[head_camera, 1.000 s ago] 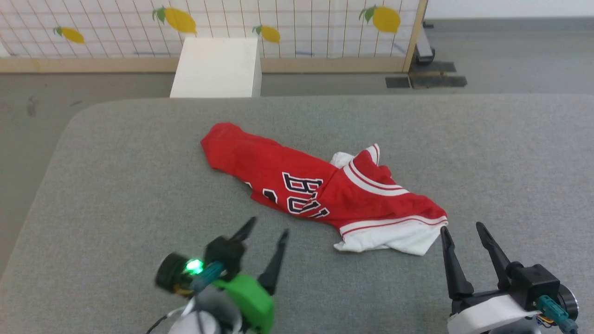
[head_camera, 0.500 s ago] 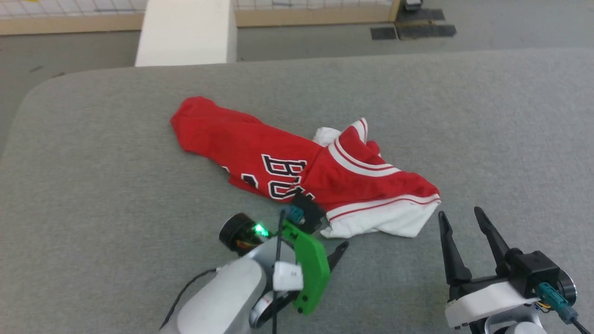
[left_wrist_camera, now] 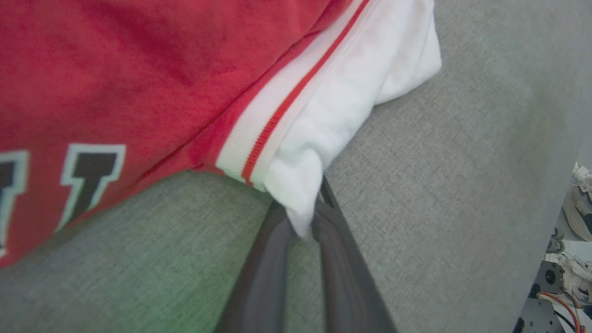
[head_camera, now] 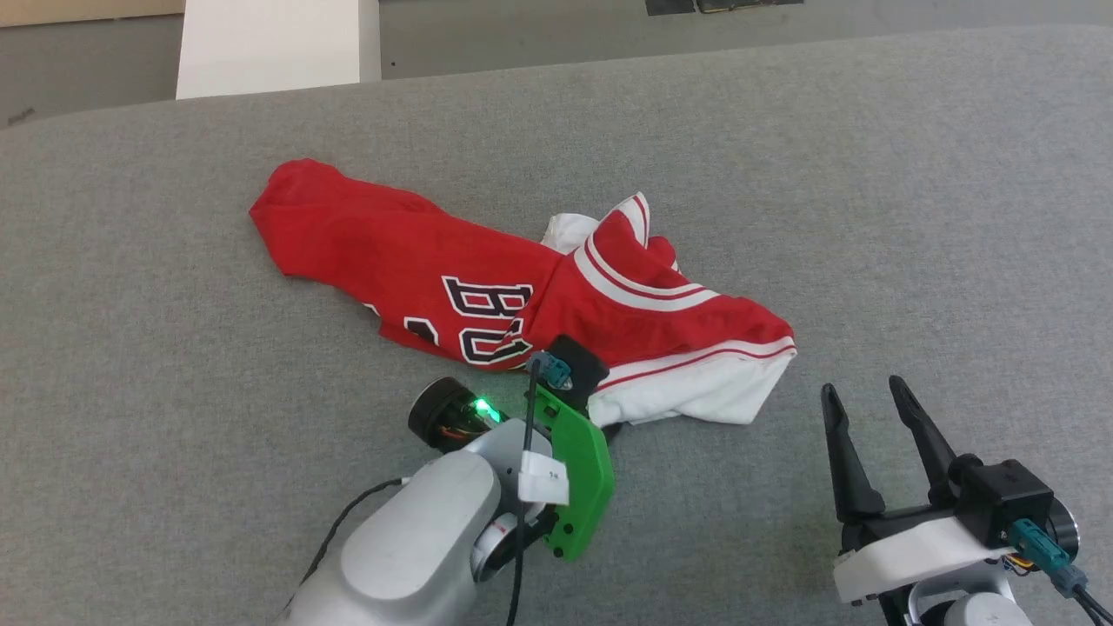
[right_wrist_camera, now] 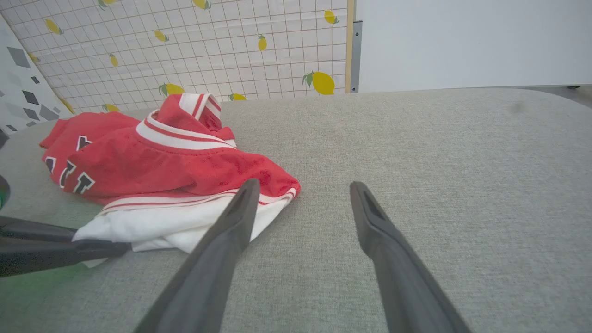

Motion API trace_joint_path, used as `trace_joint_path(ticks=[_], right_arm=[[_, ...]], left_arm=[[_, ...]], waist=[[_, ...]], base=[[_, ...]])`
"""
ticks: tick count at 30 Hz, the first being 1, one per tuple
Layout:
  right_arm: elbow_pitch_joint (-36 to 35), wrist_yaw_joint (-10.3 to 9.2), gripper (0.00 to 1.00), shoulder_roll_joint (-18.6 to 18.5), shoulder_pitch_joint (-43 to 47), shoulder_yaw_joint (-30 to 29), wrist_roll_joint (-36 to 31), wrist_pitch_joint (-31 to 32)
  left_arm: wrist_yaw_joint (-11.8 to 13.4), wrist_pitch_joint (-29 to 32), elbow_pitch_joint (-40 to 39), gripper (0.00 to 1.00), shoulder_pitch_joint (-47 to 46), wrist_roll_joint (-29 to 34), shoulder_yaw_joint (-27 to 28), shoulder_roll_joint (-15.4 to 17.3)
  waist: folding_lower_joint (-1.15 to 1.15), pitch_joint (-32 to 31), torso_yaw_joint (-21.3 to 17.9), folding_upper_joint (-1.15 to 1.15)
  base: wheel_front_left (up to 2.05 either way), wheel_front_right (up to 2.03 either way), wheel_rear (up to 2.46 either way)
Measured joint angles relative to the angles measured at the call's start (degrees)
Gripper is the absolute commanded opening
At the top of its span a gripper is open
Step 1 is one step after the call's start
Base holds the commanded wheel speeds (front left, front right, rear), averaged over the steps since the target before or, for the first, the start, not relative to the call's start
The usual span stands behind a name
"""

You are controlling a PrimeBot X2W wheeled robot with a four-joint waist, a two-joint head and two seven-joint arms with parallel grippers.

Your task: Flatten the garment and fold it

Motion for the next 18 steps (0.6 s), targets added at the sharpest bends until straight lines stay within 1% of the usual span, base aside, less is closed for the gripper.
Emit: trace_joint_path(ticks=[7, 9, 11, 13, 15, 18], right_arm=[[0.71, 0.00, 1.00, 0.00, 0.01, -0.30, -0.01, 0.00], [0.99, 0.00, 1.00, 0.01, 0.03, -0.47, -0.02, 0.00], [1.16, 0.00, 1.00, 0.00, 0.13, -0.81, -0.03, 0.00], [1.31, 0.00, 1.00, 0.00, 0.43, -1.27, -0.07, 0.00], [1.40, 0.00, 1.00, 0.00, 0.92, -1.62, -0.12, 0.00], [1.67, 0.00, 1.00, -0.01, 1.76, -2.07, -0.21, 0.00]], left_arm=[[-0.01, -4.00, -0.33, 0.00, 0.37, -0.96, -0.08, 0.42], [0.10, -5.09, -1.86, 0.00, 1.43, -1.65, 0.67, 1.24], [0.75, -5.83, -4.17, 0.00, 3.32, -2.90, 1.56, 2.36], [2.22, -6.70, -7.42, 0.00, 6.04, -3.15, 2.64, 4.88], [4.36, -7.34, -10.38, 0.00, 8.61, -3.23, 4.41, 7.93], [8.35, -7.40, -15.00, 0.00, 12.68, -3.98, 8.23, 13.22]], waist=[[0.00, -1.35, 1.35, 0.00], [0.00, -2.28, 1.76, 0.00], [0.00, -3.36, 2.20, 0.00], [0.00, -4.65, 2.77, 0.00], [0.00, -5.80, 3.38, 0.00], [0.00, -7.23, 4.61, 0.00]], base=[[0.00, 0.00, 0.00], [0.00, 0.00, 0.00], [0.00, 0.00, 0.00], [0.00, 0.00, 0.00], [0.00, 0.00, 0.00], [0.00, 0.00, 0.00]])
